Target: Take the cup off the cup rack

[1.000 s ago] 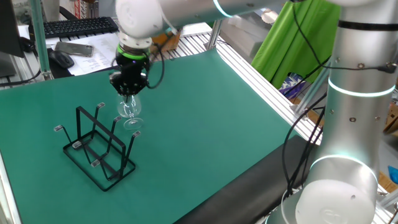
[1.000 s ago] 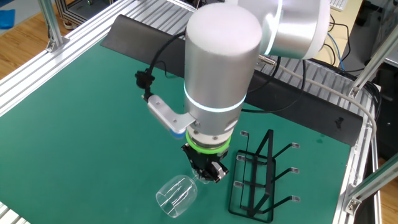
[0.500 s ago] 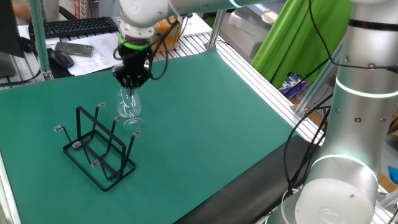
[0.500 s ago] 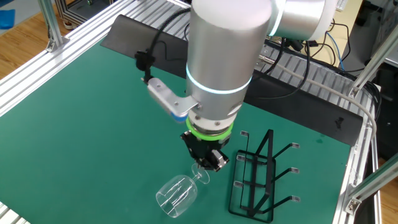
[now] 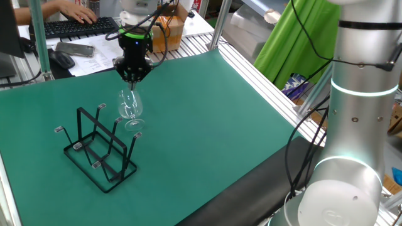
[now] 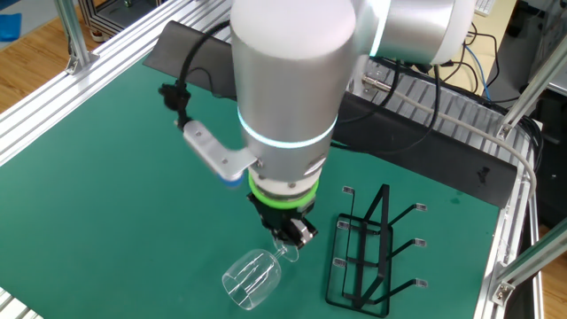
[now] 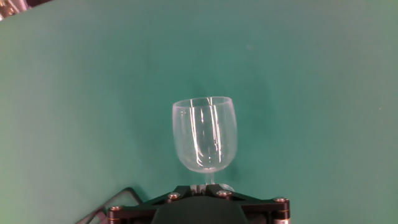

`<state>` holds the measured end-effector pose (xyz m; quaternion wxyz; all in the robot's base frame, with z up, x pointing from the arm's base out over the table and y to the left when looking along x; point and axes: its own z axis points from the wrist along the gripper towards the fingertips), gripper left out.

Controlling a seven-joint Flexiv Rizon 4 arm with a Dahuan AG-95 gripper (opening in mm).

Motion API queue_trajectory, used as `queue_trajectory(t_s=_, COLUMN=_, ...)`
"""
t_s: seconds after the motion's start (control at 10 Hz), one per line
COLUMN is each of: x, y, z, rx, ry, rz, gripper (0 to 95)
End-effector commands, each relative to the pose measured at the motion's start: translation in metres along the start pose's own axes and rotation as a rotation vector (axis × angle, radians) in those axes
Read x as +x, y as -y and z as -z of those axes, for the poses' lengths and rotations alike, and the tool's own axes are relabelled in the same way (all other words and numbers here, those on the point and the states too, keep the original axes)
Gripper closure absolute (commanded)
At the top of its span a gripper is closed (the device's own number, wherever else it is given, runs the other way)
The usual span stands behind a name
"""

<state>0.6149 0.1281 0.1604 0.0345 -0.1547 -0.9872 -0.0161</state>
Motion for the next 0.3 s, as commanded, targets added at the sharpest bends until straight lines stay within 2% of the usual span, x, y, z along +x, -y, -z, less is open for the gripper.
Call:
queue_trajectory(t_s=0.1, x=0.002, y=0.009, z=0.001, rx=-0.005, ry=-0.022, rz=0.003, gripper=95.0)
queue_trajectory(t_s=0.3, x=0.000, y=0.020, z=-0.003, rx=-0.007, ry=-0.030, rz=0.025, gripper=95.0)
